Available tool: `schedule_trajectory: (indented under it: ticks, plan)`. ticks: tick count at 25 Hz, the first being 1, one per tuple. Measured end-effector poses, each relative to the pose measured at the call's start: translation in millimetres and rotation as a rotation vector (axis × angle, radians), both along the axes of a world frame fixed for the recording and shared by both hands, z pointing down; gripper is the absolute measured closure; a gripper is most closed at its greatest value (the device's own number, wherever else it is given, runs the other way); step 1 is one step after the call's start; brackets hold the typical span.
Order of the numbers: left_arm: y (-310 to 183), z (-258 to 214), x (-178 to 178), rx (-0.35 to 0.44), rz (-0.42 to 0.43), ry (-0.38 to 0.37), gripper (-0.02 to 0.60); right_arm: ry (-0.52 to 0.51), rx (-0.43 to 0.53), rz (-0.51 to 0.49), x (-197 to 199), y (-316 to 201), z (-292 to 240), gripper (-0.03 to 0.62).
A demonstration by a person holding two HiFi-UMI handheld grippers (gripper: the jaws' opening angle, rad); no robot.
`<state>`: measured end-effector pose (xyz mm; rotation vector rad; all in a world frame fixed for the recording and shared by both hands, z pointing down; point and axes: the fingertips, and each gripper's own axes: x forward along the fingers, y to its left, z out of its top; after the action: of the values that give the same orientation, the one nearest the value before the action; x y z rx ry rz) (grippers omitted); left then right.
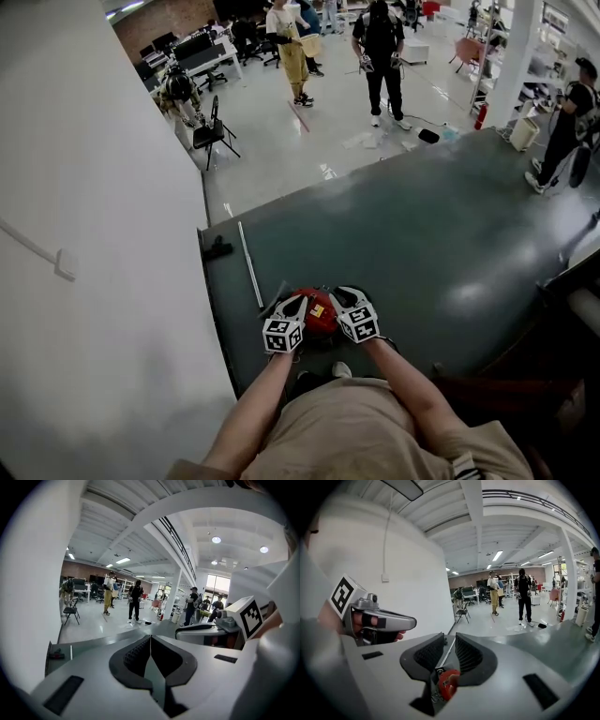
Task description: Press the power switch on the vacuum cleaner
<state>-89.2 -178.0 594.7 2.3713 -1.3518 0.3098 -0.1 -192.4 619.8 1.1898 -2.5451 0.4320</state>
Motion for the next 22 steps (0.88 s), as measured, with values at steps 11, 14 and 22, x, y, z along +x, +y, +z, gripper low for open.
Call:
schedule_trajectory:
  ticks: [11, 14, 22]
  plan:
    - [-78, -29, -45, 0.009, -0.154, 0.021, 0.574, -0.020, 0.038, -0.010, -22, -85, -29, 0.514]
    - [-86, -46, -42, 0.044, -0.144, 0.039, 0.574, 0.001, 0.040, 0.008, -21, -94, -39, 0.585]
    - [-98, -85, -22, 0.108, -0.093, 0.120, 0.574, -0.014, 0.058, -0.001, -26, -91, -52, 0.586]
